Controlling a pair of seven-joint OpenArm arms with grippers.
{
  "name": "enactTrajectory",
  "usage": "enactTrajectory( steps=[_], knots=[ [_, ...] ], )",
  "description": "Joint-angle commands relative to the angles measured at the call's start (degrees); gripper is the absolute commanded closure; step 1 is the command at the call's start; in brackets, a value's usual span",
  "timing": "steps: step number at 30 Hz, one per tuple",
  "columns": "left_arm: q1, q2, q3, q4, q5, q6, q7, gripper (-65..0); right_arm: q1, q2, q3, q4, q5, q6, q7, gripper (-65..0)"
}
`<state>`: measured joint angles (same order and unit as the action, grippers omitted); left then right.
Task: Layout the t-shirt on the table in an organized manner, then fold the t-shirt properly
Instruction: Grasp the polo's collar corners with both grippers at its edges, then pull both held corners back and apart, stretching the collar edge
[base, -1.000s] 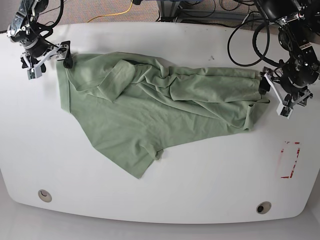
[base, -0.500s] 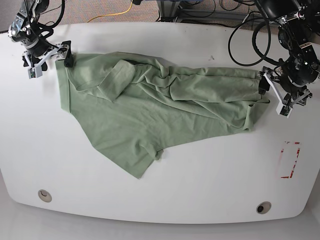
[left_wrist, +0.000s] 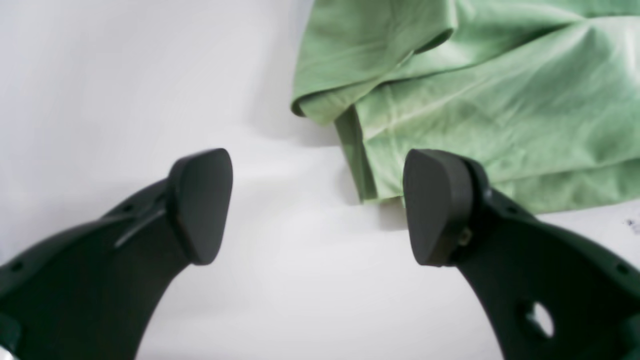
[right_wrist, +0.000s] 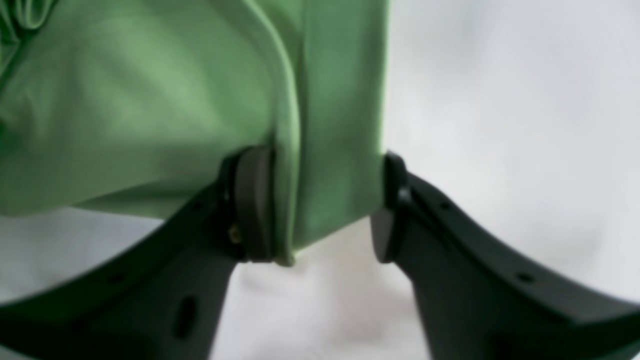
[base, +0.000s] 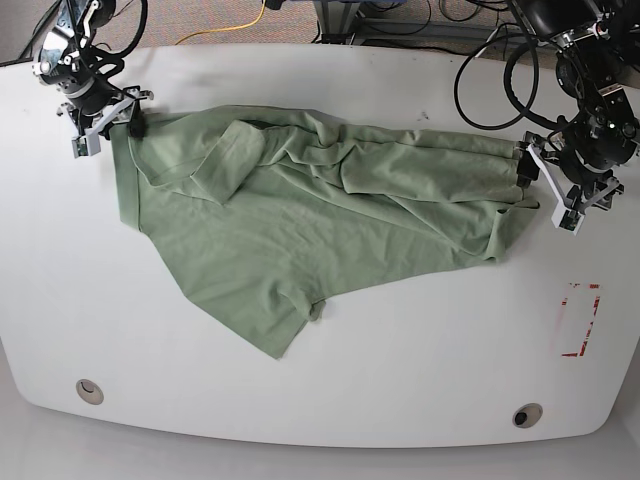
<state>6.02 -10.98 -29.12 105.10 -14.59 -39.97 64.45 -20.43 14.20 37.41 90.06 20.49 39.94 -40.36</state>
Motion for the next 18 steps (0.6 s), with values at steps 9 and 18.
enactTrajectory(
  steps=[9, 18],
  knots=[
    [1.2, 0.7, -2.4, 0.5, -0.2, 0.0, -0.9, -50.4, -0.3, -0.3, 0.4, 1.1, -2.3, 0.1, -0.4, -9.4],
    [2.0, 1.5, -2.4, -3.9, -0.2, 0.0, -2.8, -50.4, -0.4, -0.3, 0.4, 1.1, -2.3, 0.1, -0.5, -9.4]
  ],
)
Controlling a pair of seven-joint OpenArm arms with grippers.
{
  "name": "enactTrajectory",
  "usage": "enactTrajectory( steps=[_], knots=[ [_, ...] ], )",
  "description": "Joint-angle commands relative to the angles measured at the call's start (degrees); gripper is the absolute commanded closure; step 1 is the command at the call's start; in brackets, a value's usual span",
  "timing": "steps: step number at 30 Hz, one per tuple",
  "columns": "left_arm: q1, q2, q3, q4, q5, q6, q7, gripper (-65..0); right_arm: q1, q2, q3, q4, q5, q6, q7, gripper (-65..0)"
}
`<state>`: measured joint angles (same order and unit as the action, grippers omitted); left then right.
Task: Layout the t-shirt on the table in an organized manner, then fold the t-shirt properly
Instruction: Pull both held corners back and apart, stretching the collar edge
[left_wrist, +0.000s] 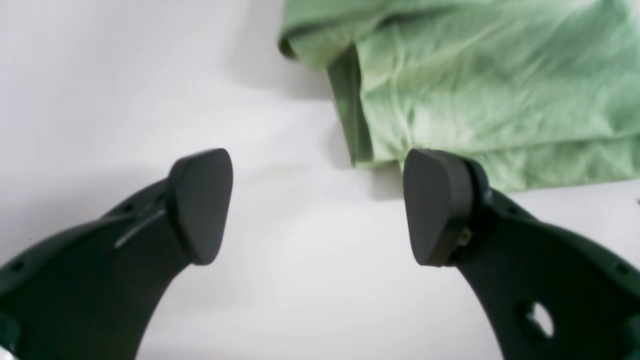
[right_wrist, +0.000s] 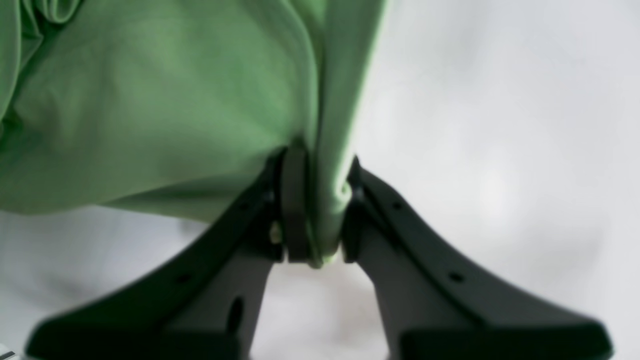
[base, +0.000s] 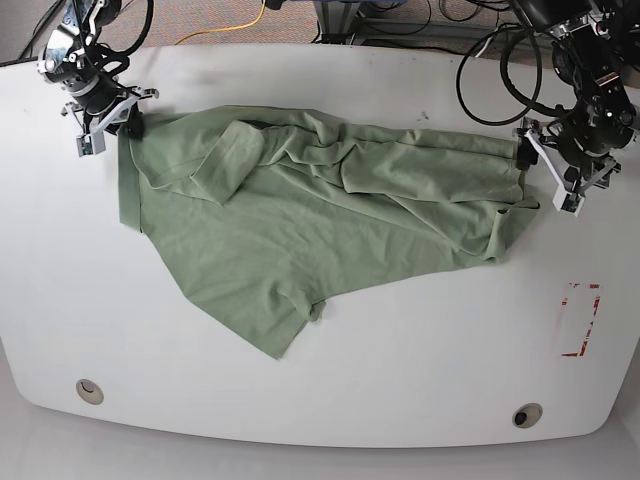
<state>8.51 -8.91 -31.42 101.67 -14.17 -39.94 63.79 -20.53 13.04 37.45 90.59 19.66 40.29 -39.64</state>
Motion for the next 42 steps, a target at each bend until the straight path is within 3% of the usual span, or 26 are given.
enactTrajectory(
  steps=[1, 20, 32, 34, 37, 42],
  knots=[
    [-0.5, -0.5, -0.1, -0.9, -0.6, -0.1, -2.5, -50.4, -0.3, 0.9, 0.3, 0.5, -1.5, -0.3, -1.2, -9.4],
    [-3.8, -0.5, 4.5, -11.4, -0.4, -0.1, -6.3, -50.4, -0.3, 0.8, 0.3, 0.5, -1.4, -0.3, -1.2, -9.4],
    [-3.7, -0.5, 4.9, -12.3, -0.2, -0.1, -6.3, -49.6, -0.1, 0.8, 0.3, 0.5, -1.4, -0.3, -1.2, -8.9],
    [-3.6, -0.5, 4.9, -12.3, -0.2, -0.1, -6.2, -46.8, 0.6, 0.8, 0.4, 0.5, -1.4, -0.3, -1.3, -8.7],
    [-3.5, -0.6, 4.9, -12.3, -0.2, -0.1, -6.2, -36.1, 1.1, 0.7, 0.6, 0.5, -1.9, -0.3, -1.5, -8.7],
    [-3.4, -0.8, 4.9, -12.3, -0.2, -0.1, -6.1, -11.4, 1.1, 0.7, 0.5, 0.5, -1.9, -0.3, -1.5, -8.6]
  ],
)
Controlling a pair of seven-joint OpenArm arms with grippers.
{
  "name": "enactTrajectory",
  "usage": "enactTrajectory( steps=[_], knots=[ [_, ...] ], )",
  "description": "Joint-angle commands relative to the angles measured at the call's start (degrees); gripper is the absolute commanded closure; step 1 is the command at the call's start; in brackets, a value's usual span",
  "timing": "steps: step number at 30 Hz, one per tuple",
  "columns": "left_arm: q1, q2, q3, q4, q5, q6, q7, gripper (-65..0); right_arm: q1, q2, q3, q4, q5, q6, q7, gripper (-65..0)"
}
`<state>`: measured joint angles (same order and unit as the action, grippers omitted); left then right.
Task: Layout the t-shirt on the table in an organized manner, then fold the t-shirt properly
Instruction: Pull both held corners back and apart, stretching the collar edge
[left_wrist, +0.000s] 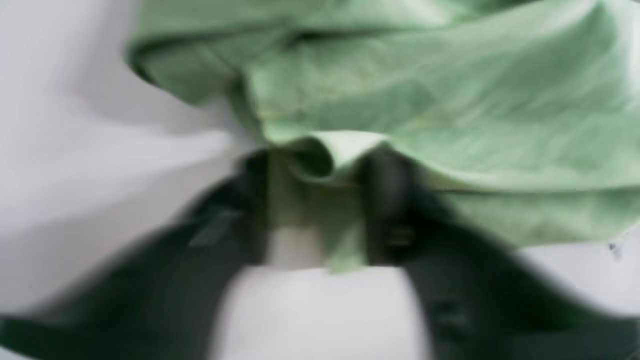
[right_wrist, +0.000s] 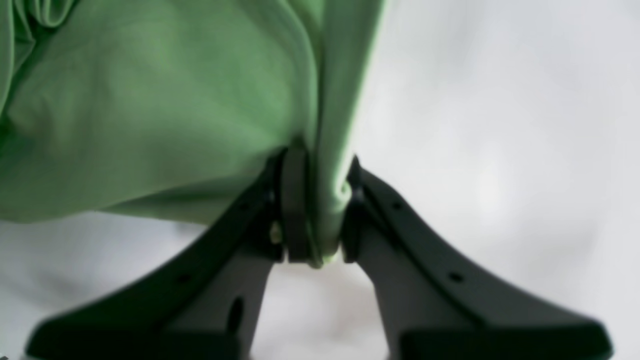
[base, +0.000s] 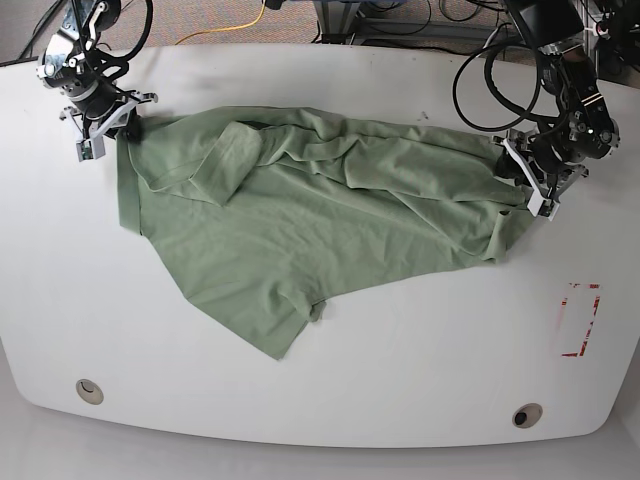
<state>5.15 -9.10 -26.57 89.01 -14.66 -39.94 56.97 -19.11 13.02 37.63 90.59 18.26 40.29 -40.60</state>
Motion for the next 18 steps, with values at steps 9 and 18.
enactTrajectory(
  steps=[9, 18],
  knots=[
    [1.8, -2.6, 3.9, 2.1, -0.1, -0.1, 2.9, 0.0, -1.4, 0.8, 0.5, 0.6, -0.5, -0.3, -1.0, -4.0],
    [7.4, -2.5, 3.8, 9.1, 0.1, -0.1, 3.0, 0.0, -5.8, 0.8, 0.6, 6.0, -0.5, -0.3, -2.8, -3.8]
  ],
)
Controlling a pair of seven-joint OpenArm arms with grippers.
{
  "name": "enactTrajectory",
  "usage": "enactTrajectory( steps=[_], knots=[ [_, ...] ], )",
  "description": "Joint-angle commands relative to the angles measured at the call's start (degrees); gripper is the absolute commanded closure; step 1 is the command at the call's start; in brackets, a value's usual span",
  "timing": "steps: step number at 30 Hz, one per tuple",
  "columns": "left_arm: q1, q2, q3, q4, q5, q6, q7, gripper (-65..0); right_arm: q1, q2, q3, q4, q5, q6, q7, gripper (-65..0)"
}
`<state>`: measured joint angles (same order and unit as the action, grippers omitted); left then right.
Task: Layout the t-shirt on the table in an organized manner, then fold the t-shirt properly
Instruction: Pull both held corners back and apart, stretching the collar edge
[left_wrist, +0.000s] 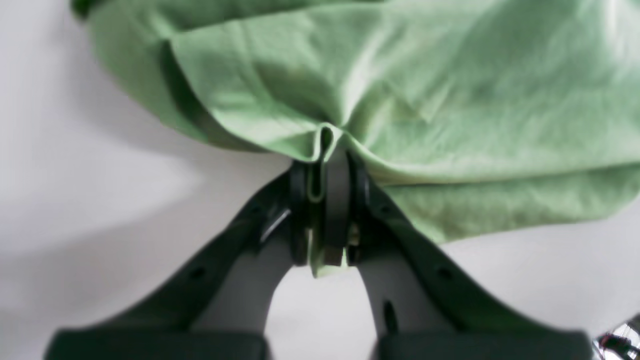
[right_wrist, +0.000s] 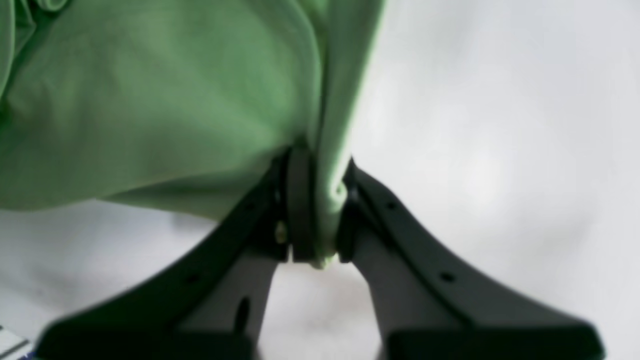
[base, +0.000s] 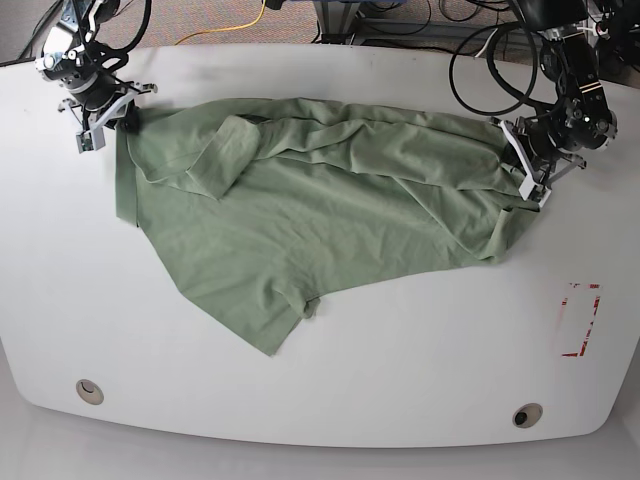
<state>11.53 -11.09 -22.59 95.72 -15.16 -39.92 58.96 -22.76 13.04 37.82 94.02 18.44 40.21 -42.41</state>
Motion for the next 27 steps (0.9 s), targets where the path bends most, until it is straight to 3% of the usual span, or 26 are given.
enactTrajectory(
  steps=[1, 15, 27],
  knots=[
    [1.5, -0.5, -0.2, 3.0, 0.6, -0.1, 1.0, 0.0, -2.6, 0.8, 0.4, 2.9, -0.7, -0.2, -1.0, -3.8],
    [10.1, -1.6, -4.3, 7.9, 0.3, -0.1, 1.0, 0.0, -9.0, 0.8, 0.6, 8.9, -0.7, -0.2, -5.2, -3.8],
    [10.9, -2.0, -4.7, 8.3, 0.3, -0.1, 1.0, 0.0, -9.5, 0.3, 0.6, 9.3, -0.8, -0.2, -5.5, -4.0]
  ],
)
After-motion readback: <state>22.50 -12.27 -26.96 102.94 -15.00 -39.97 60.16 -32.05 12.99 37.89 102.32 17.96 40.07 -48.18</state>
